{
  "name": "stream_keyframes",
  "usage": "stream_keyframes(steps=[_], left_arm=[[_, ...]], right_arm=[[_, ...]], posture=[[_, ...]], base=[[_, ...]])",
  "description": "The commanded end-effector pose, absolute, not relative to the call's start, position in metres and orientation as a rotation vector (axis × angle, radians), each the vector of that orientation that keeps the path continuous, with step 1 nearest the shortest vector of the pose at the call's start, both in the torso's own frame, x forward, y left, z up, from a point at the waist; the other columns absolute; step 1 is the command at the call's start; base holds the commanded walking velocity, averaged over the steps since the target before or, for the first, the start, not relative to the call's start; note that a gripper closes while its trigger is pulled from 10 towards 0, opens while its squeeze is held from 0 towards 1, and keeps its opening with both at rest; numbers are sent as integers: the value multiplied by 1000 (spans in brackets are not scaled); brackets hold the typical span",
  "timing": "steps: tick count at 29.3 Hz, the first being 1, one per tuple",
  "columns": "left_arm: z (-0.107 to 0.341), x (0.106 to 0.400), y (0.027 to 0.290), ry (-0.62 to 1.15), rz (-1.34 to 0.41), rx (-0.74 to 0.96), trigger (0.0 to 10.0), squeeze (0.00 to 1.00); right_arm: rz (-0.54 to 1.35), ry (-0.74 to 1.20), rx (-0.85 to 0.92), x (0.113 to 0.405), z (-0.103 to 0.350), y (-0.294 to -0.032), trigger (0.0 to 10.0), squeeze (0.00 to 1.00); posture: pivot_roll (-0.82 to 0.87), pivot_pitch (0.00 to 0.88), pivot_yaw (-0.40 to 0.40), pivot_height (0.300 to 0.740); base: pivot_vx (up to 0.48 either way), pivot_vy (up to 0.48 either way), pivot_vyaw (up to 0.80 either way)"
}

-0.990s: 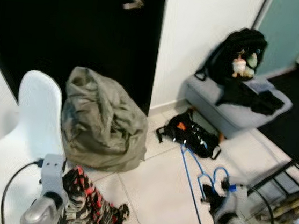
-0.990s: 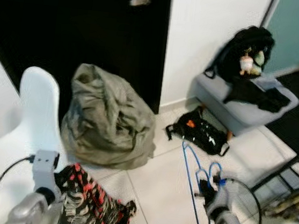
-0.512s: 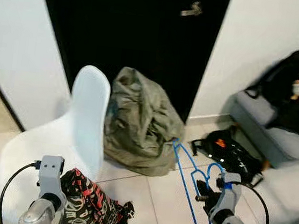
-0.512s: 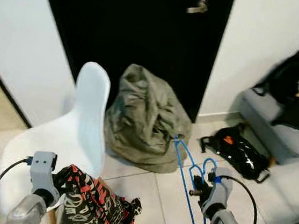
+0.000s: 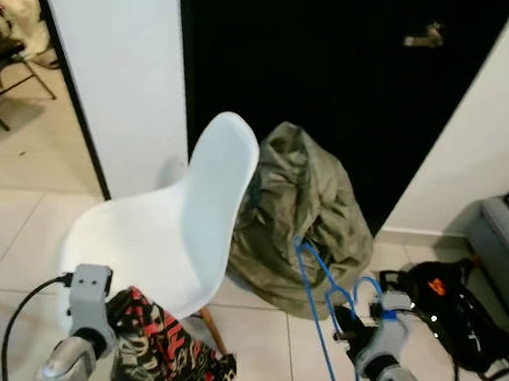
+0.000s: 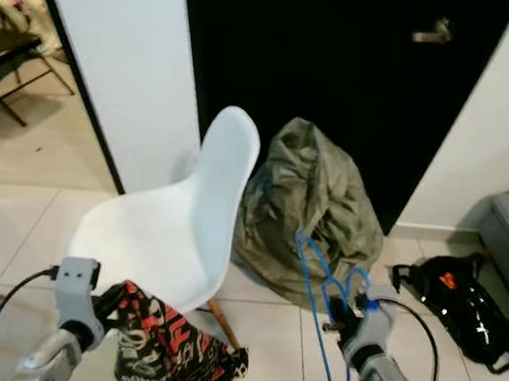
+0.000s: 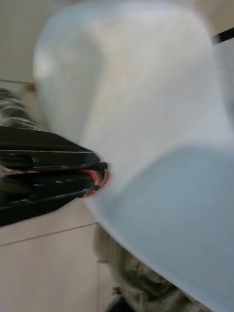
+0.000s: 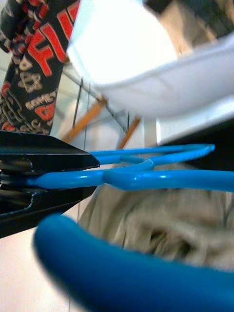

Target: Hang hanger

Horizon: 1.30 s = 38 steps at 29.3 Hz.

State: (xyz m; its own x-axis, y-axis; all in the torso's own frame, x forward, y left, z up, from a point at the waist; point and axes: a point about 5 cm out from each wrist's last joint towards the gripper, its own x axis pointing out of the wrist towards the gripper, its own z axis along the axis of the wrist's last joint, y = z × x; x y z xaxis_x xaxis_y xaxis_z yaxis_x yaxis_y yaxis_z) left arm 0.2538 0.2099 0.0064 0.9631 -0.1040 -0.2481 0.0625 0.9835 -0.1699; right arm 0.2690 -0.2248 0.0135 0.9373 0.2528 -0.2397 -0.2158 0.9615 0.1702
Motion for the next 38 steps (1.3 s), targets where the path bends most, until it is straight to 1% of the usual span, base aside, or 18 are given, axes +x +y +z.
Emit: stream_keyframes(steps=[1, 19, 28, 38], left_arm=[[6, 252, 212, 262, -84, -158, 10000, 0], [7, 253, 212, 249, -89, -163, 10000, 0], [8, 253, 212, 244, -97, -159, 10000, 0], [8, 255, 211, 240, -100, -159, 10000, 0]], right_arm=[[235, 286, 161, 263, 8, -227, 10000, 0], [286, 285, 184, 263, 9, -225, 10000, 0], [317, 241, 185, 270, 21, -229, 10000, 0], [458, 201, 155, 278, 39, -224, 10000, 0]], posture=[[-26, 108, -5, 740], [-24, 111, -10, 740], [-24, 113, -10, 740], [-28, 108, -14, 740]], base=[[0, 0, 756], [0, 0, 756], [0, 0, 756], [0, 0, 755]])
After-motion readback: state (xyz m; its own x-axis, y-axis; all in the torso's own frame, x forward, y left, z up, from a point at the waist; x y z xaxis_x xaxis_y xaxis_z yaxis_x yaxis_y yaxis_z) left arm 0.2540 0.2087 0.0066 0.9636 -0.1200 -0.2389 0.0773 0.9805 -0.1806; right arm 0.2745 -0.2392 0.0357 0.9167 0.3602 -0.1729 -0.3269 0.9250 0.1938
